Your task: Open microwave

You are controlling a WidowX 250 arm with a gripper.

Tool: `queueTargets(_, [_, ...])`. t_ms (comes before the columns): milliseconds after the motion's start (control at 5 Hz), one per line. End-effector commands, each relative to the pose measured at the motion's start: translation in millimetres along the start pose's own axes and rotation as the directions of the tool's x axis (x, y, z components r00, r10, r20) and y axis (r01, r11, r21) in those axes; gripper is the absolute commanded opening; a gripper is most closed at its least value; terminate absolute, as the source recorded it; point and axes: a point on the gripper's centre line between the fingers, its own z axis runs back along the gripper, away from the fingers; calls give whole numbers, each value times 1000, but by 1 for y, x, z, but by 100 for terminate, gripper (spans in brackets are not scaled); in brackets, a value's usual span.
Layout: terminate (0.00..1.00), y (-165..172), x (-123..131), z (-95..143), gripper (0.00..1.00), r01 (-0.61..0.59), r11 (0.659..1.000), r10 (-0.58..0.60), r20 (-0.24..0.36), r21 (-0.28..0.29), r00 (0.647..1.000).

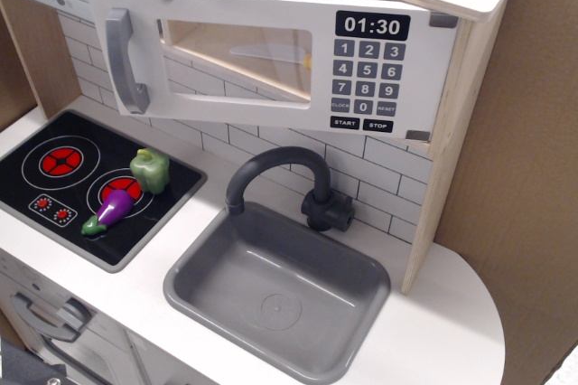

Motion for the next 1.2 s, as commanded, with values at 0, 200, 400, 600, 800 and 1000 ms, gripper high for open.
queueTargets(0, [0,28,64,13,100,-159,987,156,73,35,985])
queueTargets(200, [0,44,63,-14,100,-165,979,158,65,118,985])
queueTargets(400, [0,52,53,-28,100,-140,974,128,79,176,989])
queueTargets(600, [0,54,44,-46,100,-111,969,100,58,223,993])
queueTargets(800, [0,45,33,-61,100,-73,967,70,23,242,997])
queueTargets(1000, [0,20,17,-67,100,-17,970,20,-7,244,1000])
